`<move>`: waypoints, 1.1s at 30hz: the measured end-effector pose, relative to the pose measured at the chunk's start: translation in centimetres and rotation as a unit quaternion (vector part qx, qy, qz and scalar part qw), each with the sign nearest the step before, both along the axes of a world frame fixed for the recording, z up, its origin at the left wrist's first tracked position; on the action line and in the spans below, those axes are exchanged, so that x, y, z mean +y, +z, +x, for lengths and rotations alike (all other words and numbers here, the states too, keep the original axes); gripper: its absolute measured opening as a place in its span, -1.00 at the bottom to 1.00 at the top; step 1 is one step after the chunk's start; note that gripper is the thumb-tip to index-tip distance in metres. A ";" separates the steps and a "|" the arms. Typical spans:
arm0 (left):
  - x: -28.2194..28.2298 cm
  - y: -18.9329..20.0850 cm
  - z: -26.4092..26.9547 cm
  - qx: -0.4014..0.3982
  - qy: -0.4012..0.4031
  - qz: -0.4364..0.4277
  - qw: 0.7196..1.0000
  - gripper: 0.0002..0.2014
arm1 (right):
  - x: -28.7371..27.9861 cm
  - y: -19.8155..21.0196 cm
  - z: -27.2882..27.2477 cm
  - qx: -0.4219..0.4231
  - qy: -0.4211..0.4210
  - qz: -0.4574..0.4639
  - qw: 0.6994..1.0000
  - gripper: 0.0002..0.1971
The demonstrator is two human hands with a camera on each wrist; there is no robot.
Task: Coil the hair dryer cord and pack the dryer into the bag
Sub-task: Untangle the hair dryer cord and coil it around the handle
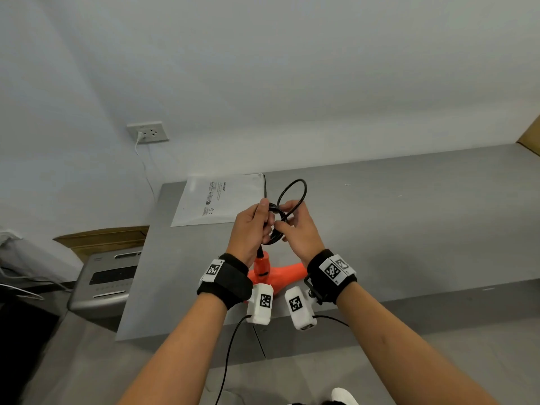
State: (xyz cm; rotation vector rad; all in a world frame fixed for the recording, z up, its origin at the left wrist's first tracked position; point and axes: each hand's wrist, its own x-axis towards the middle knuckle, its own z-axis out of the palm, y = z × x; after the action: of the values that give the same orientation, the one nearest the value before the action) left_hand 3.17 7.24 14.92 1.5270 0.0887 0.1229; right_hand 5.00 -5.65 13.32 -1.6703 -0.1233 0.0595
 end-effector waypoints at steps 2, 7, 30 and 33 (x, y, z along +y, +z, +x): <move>0.2 0.1 0.1 -0.002 0.014 0.001 1.000 -0.53 | -0.2 -0.1 0.0 0.036 0.052 0.028 0.998 -0.74; 0.8 0.2 0.4 0.008 0.038 -0.039 0.998 -0.60 | -1.0 -1.0 -0.9 0.059 0.141 0.015 0.988 -0.82; 4.3 -0.8 2.0 -0.012 0.119 -0.052 0.991 -0.72 | -9.1 -6.4 -4.0 -0.013 0.115 -0.232 0.966 -0.74; 4.3 -0.8 2.0 -0.006 0.120 -0.062 0.991 -0.73 | -10.4 -1.7 -4.7 -0.039 0.125 -0.135 0.982 -0.72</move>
State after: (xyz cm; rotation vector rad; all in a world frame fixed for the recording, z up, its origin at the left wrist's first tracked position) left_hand 5.14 11.57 14.12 1.3872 0.2667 0.3129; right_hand 0.33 -16.01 11.63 -1.9205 -0.3987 0.2084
